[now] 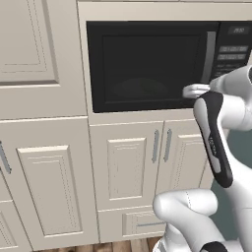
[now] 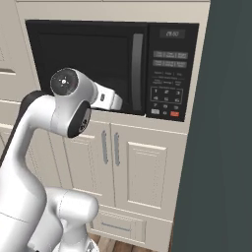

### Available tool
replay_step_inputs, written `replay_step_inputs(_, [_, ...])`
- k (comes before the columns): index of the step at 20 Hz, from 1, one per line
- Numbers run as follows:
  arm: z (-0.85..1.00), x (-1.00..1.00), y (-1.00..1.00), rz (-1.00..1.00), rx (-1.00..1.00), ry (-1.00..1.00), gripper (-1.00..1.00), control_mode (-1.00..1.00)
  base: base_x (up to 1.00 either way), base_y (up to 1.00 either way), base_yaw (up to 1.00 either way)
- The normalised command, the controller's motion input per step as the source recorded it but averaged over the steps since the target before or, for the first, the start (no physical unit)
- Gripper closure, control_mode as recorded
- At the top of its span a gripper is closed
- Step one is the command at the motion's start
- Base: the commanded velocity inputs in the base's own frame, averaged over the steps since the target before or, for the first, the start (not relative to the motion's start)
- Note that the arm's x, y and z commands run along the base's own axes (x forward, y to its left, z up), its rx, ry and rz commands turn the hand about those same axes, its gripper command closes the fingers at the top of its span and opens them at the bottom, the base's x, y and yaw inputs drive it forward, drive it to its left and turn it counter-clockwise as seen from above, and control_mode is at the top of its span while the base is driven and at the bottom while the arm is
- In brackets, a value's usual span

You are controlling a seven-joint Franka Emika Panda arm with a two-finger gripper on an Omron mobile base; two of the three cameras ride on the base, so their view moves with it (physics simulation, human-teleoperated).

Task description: Pick the corn from the counter and place it in the microwave. Then turn on the microwave.

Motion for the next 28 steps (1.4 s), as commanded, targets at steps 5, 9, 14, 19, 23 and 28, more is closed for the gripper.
replay_step_inputs(5, [0.0, -0.13, -0.13, -0.03, 0.17, 0.1, 1.0, -1.0, 0.0, 0.0, 0.0])
replay_step_inputs(9, [0.0, -0.17, -0.06, -0.06, 0.17, 0.01, 1.0, -1.0, 0.0, 0.0, 0.0])
replay_step_inputs(14, [0.0, -0.16, -0.06, -0.13, 0.17, 0.0, 1.0, -1.0, 0.0, 0.0, 0.0])
replay_step_inputs(19, [0.0, -0.11, -0.03, -0.17, 0.16, 0.0, 1.0, -1.0, 0.0, 0.0, 0.0])
replay_step_inputs(23, [0.0, -0.04, 0.0, -0.17, 0.16, 0.0, 1.0, -1.0, 0.0, 0.0, 0.0])
replay_step_inputs(28, [-0.01, -0.01, -0.09, -0.18, 0.16, 0.03, 1.0, -1.0, 0.0, 0.0, 0.0])
